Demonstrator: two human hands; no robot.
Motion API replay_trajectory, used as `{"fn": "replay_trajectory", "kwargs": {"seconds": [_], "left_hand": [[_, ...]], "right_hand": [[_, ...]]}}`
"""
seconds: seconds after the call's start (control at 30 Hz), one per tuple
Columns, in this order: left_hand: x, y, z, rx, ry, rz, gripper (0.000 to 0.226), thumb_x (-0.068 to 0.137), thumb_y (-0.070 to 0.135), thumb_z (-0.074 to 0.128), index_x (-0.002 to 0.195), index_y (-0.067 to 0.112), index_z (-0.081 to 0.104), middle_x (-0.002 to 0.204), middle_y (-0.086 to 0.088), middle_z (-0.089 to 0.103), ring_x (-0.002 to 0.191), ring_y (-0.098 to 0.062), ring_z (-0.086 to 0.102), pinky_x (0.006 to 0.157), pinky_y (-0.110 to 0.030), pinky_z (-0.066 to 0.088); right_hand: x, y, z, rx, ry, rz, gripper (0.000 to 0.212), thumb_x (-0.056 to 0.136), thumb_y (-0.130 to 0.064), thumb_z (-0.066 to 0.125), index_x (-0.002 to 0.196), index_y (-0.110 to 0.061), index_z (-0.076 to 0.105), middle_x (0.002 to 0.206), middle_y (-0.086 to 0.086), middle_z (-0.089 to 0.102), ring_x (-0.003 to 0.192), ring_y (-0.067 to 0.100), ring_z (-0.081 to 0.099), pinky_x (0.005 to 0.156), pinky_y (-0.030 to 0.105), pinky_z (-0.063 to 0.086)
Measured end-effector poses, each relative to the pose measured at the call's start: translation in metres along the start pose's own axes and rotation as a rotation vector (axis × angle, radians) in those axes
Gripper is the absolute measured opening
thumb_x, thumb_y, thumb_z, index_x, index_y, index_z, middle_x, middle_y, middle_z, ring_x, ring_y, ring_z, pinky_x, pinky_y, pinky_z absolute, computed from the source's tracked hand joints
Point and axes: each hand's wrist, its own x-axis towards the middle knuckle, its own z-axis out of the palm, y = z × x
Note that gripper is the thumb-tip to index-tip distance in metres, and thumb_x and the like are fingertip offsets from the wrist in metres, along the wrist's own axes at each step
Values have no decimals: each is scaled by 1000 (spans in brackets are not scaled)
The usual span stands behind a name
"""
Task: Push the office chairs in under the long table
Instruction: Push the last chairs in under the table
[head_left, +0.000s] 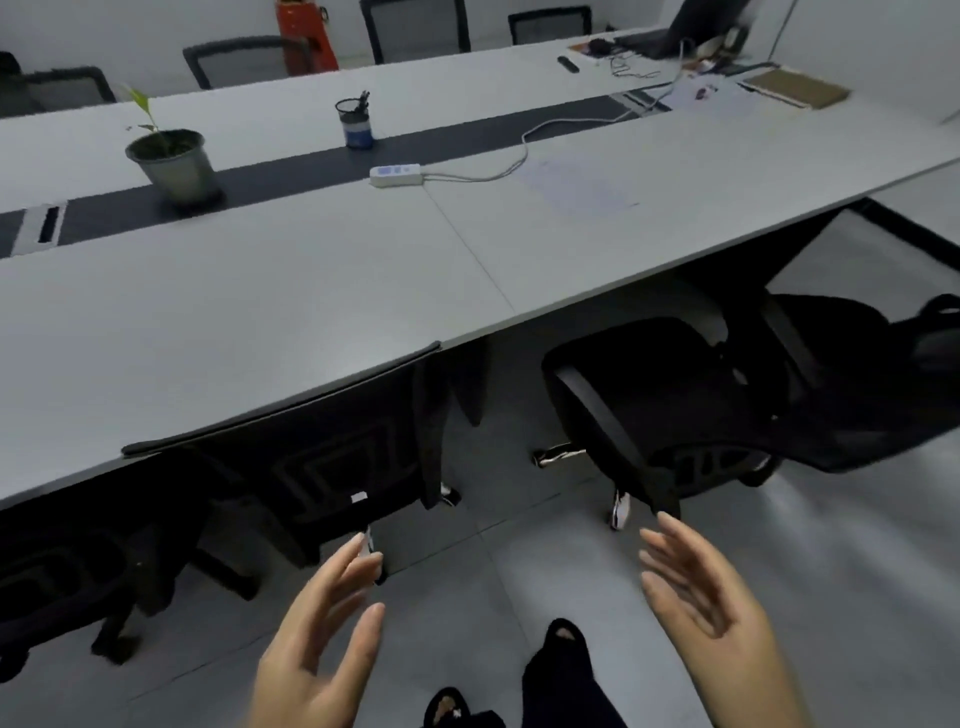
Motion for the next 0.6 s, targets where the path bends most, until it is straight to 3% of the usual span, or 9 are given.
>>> {"fn": "replay_trajectory", "kwargs": {"seconds": [0.2, 0.27, 0.3, 0.43, 0.53, 0.6], "left_hand": [[-6, 26, 64, -12, -140, 67, 48, 69, 44, 56, 116, 41, 57, 109, 14, 68, 104, -4, 63, 89, -13, 48], [-9, 37, 99, -13, -185, 94, 48, 69, 44, 56, 117, 42, 56, 109, 15, 68, 104, -3, 63, 89, -13, 48], [-11, 42, 118, -13, -202, 106, 48, 69, 44, 56, 117, 43, 56, 109, 15, 67, 103, -2, 63, 89, -13, 48], [-24, 68, 204, -19, -274, 129, 45, 70, 50, 56, 116, 50, 54, 109, 17, 67, 102, -2, 63, 88, -11, 48], [-39, 84, 270, -53, -310, 111, 50, 69, 66, 58, 115, 47, 56, 108, 16, 68, 101, -2, 64, 87, -10, 48], [-47, 95, 308, -60, -331, 103, 49, 67, 66, 59, 113, 50, 57, 108, 16, 68, 100, -2, 64, 85, -8, 47]], "right_hand": [[-26, 24, -72, 56, 210, 5, 43, 61, -60, 66, 102, -55, 58, 112, -26, 64, 100, 0, 63, 81, 6, 47], [-33, 34, -106, 64, 269, -1, 60, 48, -77, 67, 103, -54, 59, 110, -26, 65, 99, 0, 64, 79, 5, 47], [-36, 39, -126, 67, 304, -1, 63, 45, -79, 67, 102, -54, 60, 109, -26, 65, 98, 0, 64, 78, 5, 47], [-44, 59, -213, 89, 397, 8, 42, 59, -57, 70, 99, -56, 60, 107, -27, 66, 98, 2, 64, 77, 4, 46], [-47, 77, -276, 80, 447, 13, 64, 42, -81, 66, 100, -55, 60, 105, -28, 67, 97, -1, 65, 78, 4, 46], [-45, 87, -311, 75, 479, 23, 64, 41, -81, 66, 99, -56, 60, 106, -28, 66, 96, -1, 65, 79, 4, 46]]}}
